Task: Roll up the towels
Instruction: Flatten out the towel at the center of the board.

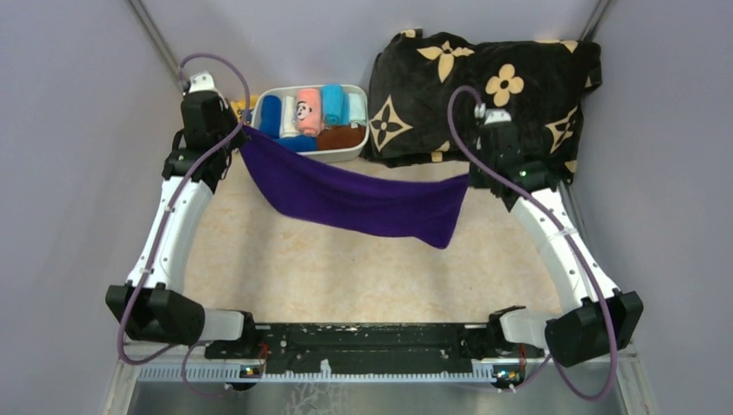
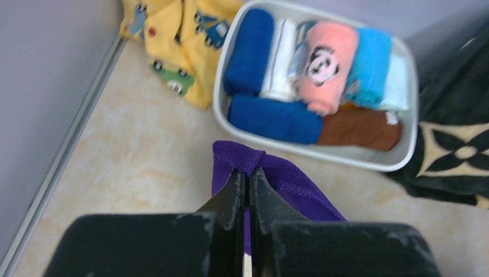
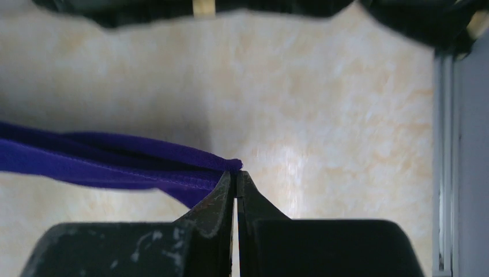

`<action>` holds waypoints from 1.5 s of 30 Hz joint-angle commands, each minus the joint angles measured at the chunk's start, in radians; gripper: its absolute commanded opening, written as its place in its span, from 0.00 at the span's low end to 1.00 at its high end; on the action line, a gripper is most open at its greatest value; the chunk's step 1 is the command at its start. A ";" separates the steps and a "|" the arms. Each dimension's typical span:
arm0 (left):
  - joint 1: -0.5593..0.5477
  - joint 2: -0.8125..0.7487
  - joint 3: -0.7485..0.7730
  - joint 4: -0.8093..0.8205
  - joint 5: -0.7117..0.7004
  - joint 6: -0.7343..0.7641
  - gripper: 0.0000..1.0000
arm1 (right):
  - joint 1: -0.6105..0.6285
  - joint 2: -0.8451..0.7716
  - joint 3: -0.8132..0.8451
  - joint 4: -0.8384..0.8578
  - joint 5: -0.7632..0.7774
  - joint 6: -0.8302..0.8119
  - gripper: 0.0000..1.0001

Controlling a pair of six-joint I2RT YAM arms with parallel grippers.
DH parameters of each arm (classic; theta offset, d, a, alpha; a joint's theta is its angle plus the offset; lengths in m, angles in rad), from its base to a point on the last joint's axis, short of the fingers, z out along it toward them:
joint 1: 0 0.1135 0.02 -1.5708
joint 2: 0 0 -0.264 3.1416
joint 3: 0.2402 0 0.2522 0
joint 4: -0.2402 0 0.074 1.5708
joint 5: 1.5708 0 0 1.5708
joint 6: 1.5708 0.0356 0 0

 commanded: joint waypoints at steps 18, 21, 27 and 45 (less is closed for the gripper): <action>0.016 -0.352 -0.463 0.033 0.259 -0.164 0.09 | -0.071 -0.282 -0.157 0.082 -0.004 0.101 0.00; 0.016 -0.383 -0.642 -0.041 0.315 -0.295 0.13 | -0.072 -0.325 -0.321 0.041 -0.043 0.263 0.00; 0.016 -0.426 -0.807 -0.145 0.448 -0.448 0.33 | -0.072 -0.360 -0.491 -0.068 -0.059 0.539 0.00; 0.015 -0.283 -0.688 -0.055 0.573 -0.371 0.59 | -0.071 -0.335 -0.471 0.076 -0.164 0.470 0.56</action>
